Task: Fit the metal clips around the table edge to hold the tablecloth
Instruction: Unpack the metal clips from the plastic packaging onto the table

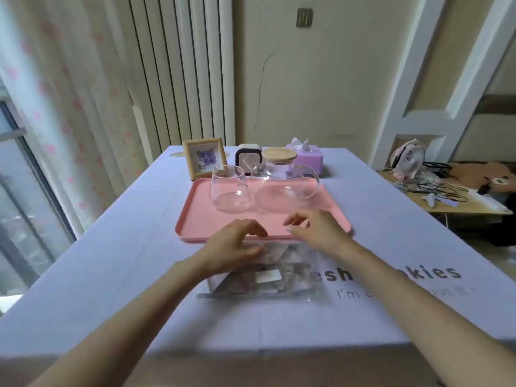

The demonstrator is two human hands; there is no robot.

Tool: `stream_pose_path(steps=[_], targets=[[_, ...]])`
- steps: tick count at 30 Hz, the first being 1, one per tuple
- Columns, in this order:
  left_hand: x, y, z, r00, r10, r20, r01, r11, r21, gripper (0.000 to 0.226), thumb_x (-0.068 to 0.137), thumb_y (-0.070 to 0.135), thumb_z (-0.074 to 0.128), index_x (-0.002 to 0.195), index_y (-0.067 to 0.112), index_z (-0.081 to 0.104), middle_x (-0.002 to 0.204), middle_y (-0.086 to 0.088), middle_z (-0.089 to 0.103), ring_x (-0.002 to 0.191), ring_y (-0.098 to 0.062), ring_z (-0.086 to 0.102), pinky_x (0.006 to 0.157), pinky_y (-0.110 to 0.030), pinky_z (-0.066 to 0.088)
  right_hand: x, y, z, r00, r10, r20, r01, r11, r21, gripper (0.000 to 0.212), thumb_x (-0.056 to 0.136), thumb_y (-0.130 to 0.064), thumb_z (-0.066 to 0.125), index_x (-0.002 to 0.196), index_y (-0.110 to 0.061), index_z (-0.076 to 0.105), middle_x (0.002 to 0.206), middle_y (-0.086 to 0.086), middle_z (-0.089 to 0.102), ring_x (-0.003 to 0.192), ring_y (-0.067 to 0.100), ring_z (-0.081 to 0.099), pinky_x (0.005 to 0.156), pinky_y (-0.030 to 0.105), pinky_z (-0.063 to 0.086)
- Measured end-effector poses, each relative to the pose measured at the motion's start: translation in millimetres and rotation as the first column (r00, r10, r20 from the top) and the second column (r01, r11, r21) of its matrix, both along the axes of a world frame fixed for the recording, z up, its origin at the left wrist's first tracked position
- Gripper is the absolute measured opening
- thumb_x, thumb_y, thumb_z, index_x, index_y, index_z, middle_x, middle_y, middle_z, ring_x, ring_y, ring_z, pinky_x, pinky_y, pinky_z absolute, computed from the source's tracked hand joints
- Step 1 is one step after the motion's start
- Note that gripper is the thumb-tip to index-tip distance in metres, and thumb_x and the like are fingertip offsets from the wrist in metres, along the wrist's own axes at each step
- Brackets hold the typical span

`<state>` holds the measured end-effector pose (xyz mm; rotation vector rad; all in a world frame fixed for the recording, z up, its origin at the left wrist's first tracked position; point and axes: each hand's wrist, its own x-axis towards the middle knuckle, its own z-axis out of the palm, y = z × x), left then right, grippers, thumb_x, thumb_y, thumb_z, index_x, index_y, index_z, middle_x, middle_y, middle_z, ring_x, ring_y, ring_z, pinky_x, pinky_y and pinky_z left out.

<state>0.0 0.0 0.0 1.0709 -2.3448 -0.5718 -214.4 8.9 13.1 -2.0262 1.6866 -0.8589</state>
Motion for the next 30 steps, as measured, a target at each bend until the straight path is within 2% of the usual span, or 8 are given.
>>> stream_pose_path(steps=[5, 9, 11, 15, 19, 23, 28, 30], targets=[[2, 20, -21, 0.982, -0.019, 0.188, 0.031, 0.998, -0.063, 0.082, 0.067, 0.074, 0.036, 0.125, 0.018, 0.051, 0.126, 0.001, 0.053, 0.116, -0.015, 0.047, 0.099, -0.026, 0.034, -3, 16, -18, 0.990, -0.093, -0.110, 0.098, 0.994, 0.044, 0.016, 0.082, -0.021, 0.063, 0.097, -0.022, 0.068, 0.102, -0.002, 0.062, 0.095, 0.015, 0.059, 0.090, 0.032, 0.047], [2, 29, -25, 0.941, -0.013, 0.339, 0.039, 0.997, -0.068, 0.104, 0.064, 0.084, 0.020, 0.145, 0.020, 0.028, 0.153, 0.004, 0.024, 0.140, -0.013, 0.021, 0.111, -0.024, 0.013, 1, 15, -19, 0.987, -0.087, -0.136, 0.099, 0.991, 0.086, 0.019, 0.084, -0.030, 0.063, 0.101, -0.021, 0.067, 0.106, 0.000, 0.061, 0.098, 0.017, 0.058, 0.091, 0.031, 0.045], [3, 32, -25, 0.931, -0.032, 0.364, 0.051, 0.998, -0.042, 0.101, 0.066, 0.081, 0.016, 0.147, 0.021, 0.023, 0.155, 0.006, 0.019, 0.141, -0.012, 0.016, 0.114, -0.025, 0.009, 2, 15, -16, 0.985, -0.069, -0.160, 0.092, 0.985, 0.143, 0.019, 0.086, -0.035, 0.061, 0.096, -0.020, 0.067, 0.101, -0.001, 0.063, 0.097, 0.017, 0.058, 0.087, 0.032, 0.046], [5, 32, -27, 0.940, -0.037, 0.338, 0.065, 0.995, -0.072, 0.089, 0.073, 0.071, 0.008, 0.144, 0.021, 0.030, 0.151, 0.005, 0.030, 0.137, -0.014, 0.026, 0.113, -0.027, 0.017, 5, 20, -6, 0.988, -0.026, -0.152, 0.060, 0.973, 0.225, 0.017, 0.081, -0.035, 0.069, 0.088, -0.020, 0.068, 0.078, -0.012, 0.055, 0.075, 0.008, 0.052, 0.067, 0.025, 0.042], [5, 34, -30, 0.950, -0.043, 0.310, 0.085, 0.989, -0.123, 0.080, 0.078, 0.063, 0.005, 0.142, 0.023, 0.033, 0.147, 0.007, 0.035, 0.134, -0.011, 0.029, 0.110, -0.023, 0.017, 13, 19, -3, 0.988, -0.020, -0.156, 0.057, 0.970, 0.236, 0.008, 0.080, -0.021, 0.070, 0.075, -0.017, 0.064, 0.078, -0.007, 0.061, 0.082, 0.014, 0.057, 0.077, 0.029, 0.046], [6, 38, -31, 0.944, -0.056, 0.325, 0.102, 0.987, -0.126, 0.080, 0.078, 0.063, 0.005, 0.144, 0.023, 0.029, 0.151, 0.008, 0.028, 0.138, -0.009, 0.023, 0.113, -0.025, 0.013, 17, 15, 3, 0.997, -0.007, -0.082, 0.035, 0.938, 0.346, 0.018, 0.079, -0.012, 0.071, 0.067, -0.021, 0.062, 0.072, -0.006, 0.061, 0.076, 0.012, 0.057, 0.070, 0.023, 0.045], [4, 40, -30, 0.942, -0.036, 0.333, 0.077, 0.991, -0.112, 0.084, 0.075, 0.063, 0.004, 0.145, 0.021, 0.027, 0.152, 0.006, 0.026, 0.140, -0.009, 0.019, 0.115, -0.027, 0.011, 21, 15, 1, 0.991, -0.130, -0.007, 0.127, 0.952, 0.280, 0.006, 0.072, -0.004, 0.078, 0.075, -0.007, 0.073, 0.066, -0.003, 0.063, 0.066, 0.007, 0.055, 0.058, 0.017, 0.043], [4, 40, -30, 0.943, -0.032, 0.330, 0.074, 0.991, -0.114, 0.084, 0.075, 0.062, 0.005, 0.144, 0.020, 0.028, 0.151, 0.005, 0.028, 0.140, -0.010, 0.020, 0.114, -0.027, 0.012, 23, 16, -2, 0.986, -0.168, -0.006, 0.165, 0.962, 0.218, 0.006, 0.070, -0.003, 0.078, 0.073, -0.005, 0.074, 0.067, 0.000, 0.065, 0.067, 0.009, 0.056, 0.061, 0.019, 0.043]])
